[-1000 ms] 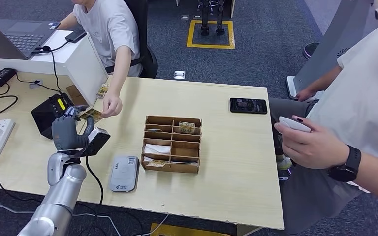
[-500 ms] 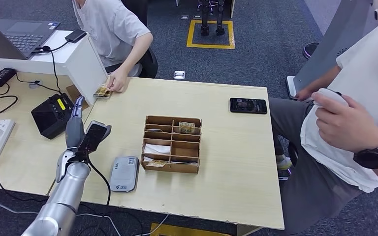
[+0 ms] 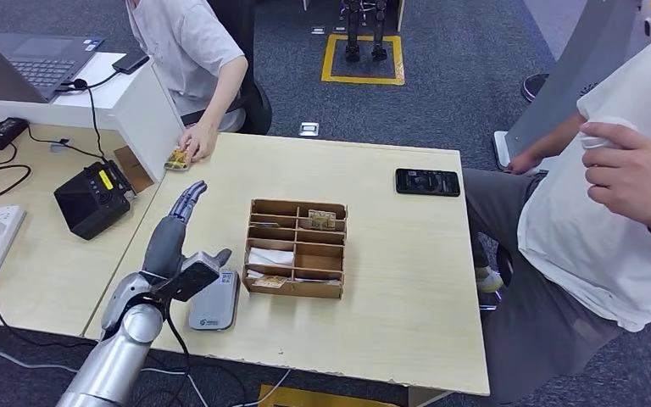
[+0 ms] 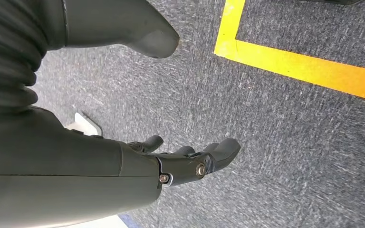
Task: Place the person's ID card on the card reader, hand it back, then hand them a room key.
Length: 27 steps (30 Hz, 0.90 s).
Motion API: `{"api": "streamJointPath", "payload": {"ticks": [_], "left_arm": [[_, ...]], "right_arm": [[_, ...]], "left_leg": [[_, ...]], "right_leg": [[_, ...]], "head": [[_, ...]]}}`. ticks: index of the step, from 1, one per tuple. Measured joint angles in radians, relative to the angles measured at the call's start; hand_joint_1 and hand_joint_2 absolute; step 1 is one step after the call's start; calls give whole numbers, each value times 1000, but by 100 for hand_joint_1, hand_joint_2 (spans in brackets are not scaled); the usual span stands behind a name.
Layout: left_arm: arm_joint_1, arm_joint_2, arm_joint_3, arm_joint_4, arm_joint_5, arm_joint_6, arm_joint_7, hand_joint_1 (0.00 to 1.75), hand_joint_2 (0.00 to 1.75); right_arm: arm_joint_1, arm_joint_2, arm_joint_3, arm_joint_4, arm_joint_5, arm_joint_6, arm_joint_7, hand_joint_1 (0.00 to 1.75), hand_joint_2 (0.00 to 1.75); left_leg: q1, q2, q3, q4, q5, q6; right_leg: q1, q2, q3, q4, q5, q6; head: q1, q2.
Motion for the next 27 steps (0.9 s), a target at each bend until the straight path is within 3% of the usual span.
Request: {"api": "streamJointPath", "payload": {"ticks": [7,15,27], "left_arm": [[64,12,-137,-171,-224,162,70,0,175],[71,26,-213,-200,-503,345,189,0,175],[44,30,-262,-139,-585,360,244,0,175]], "right_arm": [[2,0,-11,0,0,-1,2,0,175],[2,0,-15,0,7,-3,4,0,175],[2,0,-15,0,9,-4,7,0,175]], "left_leg": [[0,0,0,0,0,0],[0,0,0,0,0,0],[0,0,0,0,0,0]], "right_leg": [[0,0,0,0,0,0],[0,0,0,0,0,0],[0,0,0,0,0,0]], "head": [[0,0],[0,0],[0,0]]}}
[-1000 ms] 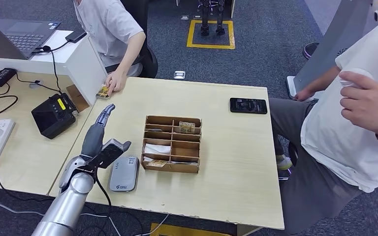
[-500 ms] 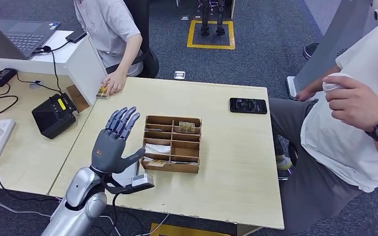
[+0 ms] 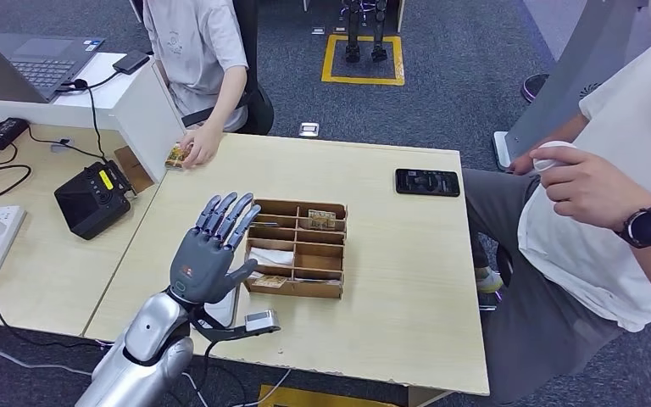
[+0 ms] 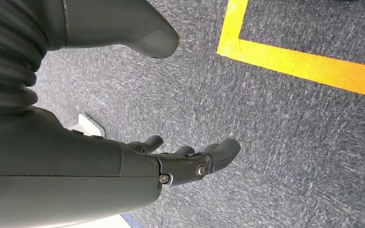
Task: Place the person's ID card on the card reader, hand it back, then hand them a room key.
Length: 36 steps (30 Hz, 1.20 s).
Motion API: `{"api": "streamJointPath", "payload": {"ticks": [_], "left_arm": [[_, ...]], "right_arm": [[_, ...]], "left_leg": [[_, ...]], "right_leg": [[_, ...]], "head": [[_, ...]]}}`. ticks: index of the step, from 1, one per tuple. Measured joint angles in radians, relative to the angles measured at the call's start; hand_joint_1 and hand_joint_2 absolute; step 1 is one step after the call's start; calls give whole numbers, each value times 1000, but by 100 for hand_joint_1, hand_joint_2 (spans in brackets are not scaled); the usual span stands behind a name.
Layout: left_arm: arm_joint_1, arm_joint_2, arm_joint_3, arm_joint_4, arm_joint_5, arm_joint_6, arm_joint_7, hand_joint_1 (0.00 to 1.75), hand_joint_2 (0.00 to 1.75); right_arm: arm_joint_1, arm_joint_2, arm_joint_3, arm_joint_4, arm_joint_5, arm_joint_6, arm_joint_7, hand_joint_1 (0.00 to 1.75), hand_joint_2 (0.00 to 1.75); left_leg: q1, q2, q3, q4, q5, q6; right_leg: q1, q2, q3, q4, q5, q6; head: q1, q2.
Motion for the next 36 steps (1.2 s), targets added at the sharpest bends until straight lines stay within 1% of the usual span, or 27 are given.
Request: {"api": "streamJointPath", "payload": {"ticks": [8,12,21,32,36], "left_arm": [[-46,1,-29,98,-6,-32,26,0,175],[-76,0,-38,156,-26,-34,56,0,175],[-132,-1,-40,240,-17,-39,74,0,175],[-151,-2,-40,293,18,-56,76,0,175],[-152,-2,-40,307,48,-93,60,0,175]], "right_arm": [[0,0,0,0,3,-1,-4,0,175],[0,0,0,0,13,-1,-2,0,175],[-1,0,0,0,13,-7,-10,0,175],[-1,0,0,0,14,-8,-8,0,175],[-1,0,-1,0,14,-9,-8,0,175]], "left_leg": [[0,0,0,0,0,0],[0,0,0,0,0,0],[0,0,0,0,0,0],[0,0,0,0,0,0],[0,0,0,0,0,0]], "right_leg": [[0,0,0,0,0,0],[0,0,0,0,0,0],[0,0,0,0,0,0],[0,0,0,0,0,0],[0,0,0,0,0,0]], "head": [[0,0],[0,0],[0,0],[0,0],[0,0]]}}
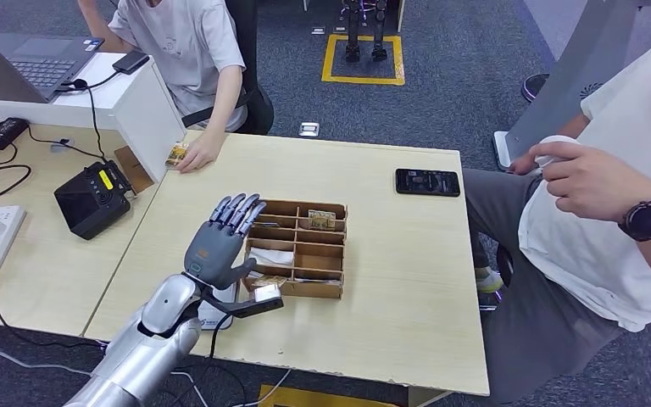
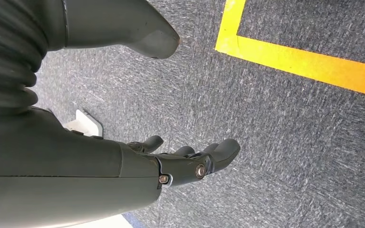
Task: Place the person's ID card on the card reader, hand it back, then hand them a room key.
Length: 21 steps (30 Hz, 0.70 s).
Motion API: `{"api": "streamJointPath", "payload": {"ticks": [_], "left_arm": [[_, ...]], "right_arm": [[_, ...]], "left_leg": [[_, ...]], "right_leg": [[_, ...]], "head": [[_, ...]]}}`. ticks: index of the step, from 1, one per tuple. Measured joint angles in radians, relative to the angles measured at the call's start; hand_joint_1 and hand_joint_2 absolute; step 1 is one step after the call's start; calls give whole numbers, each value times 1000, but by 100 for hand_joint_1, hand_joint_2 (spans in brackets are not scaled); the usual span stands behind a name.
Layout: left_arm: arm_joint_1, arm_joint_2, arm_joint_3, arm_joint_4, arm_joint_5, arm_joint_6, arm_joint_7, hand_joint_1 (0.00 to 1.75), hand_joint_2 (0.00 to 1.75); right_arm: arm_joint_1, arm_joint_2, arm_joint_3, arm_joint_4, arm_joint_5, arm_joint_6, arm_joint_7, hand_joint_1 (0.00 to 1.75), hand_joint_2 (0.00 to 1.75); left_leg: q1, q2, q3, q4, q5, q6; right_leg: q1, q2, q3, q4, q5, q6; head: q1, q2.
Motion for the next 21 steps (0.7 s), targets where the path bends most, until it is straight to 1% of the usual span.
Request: {"api": "streamJointPath", "payload": {"ticks": [5,12,17,21], "left_arm": [[-14,6,0,2,80,-85,-41,0,175],[-19,22,0,-17,113,-132,-58,0,175],[-18,43,-3,-60,173,-208,-72,0,175],[-17,61,-10,-106,199,-234,-77,0,175]], "right_arm": [[0,0,-2,0,0,-1,-2,0,175],[0,0,-2,0,0,0,-2,0,175],[0,0,-3,0,-1,0,-3,0,175],[0,0,-5,0,0,0,-3,0,175]], "left_leg": [[0,0,0,0,0,0],[0,0,1,0,0,0],[0,0,0,0,0,0],[0,0,0,0,0,0]], "right_leg": [[0,0,1,0,0,0],[0,0,1,0,0,0],[0,0,1,0,0,0],[0,0,1,0,0,0]], "head": [[0,0],[0,0],[0,0],[0,0]]}}
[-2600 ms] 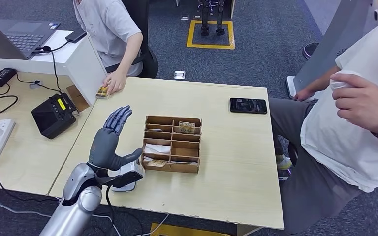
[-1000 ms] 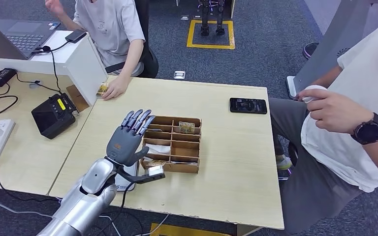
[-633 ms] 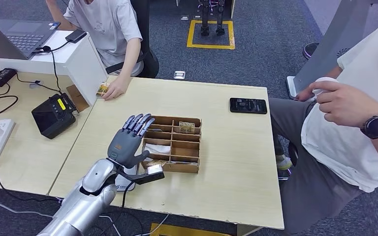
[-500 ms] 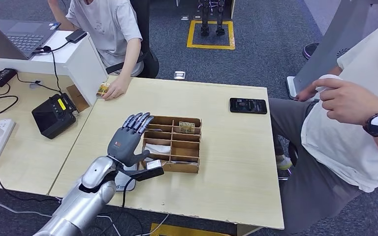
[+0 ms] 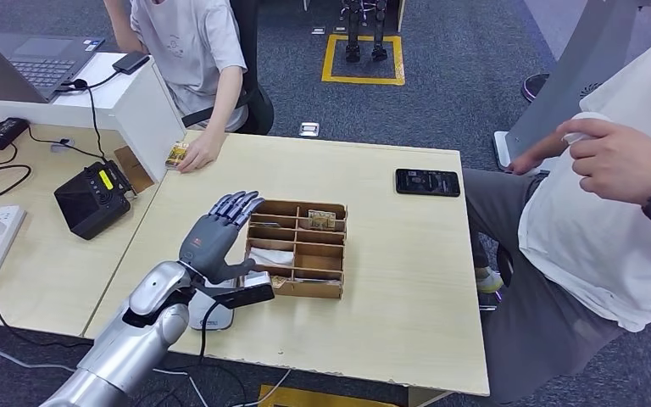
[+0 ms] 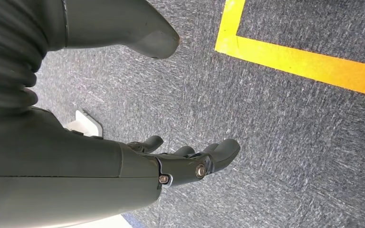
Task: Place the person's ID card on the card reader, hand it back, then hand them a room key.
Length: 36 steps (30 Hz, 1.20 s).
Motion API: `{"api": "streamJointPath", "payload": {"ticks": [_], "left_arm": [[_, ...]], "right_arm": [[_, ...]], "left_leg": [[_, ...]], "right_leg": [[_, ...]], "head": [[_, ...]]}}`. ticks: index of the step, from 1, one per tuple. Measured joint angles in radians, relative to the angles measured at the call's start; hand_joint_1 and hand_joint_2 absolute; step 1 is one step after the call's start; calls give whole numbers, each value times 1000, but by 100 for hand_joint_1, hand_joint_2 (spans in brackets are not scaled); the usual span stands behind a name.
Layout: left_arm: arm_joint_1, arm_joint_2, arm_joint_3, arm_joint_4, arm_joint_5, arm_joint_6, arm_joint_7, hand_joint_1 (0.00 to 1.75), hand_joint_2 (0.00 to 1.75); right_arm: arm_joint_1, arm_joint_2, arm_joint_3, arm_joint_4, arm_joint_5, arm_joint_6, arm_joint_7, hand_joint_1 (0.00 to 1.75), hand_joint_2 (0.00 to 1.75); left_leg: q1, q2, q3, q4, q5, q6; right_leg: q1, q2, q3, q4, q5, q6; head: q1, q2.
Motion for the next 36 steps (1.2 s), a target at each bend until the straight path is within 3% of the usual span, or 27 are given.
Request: {"api": "streamJointPath", "payload": {"ticks": [24,36], "left_arm": [[1,48,-43,-129,105,-96,-13,0,175],[-84,-21,-143,-30,53,-108,40,0,175]], "right_arm": [[0,0,-2,0,4,1,-6,0,175],[-5,3,-2,1,21,2,-13,0,175]], "left_leg": [[0,0,0,0,0,0],[0,0,0,0,0,0]], "right_leg": [[0,0,0,0,0,0],[0,0,0,0,0,0]], "head": [[0,0],[0,0]]}}
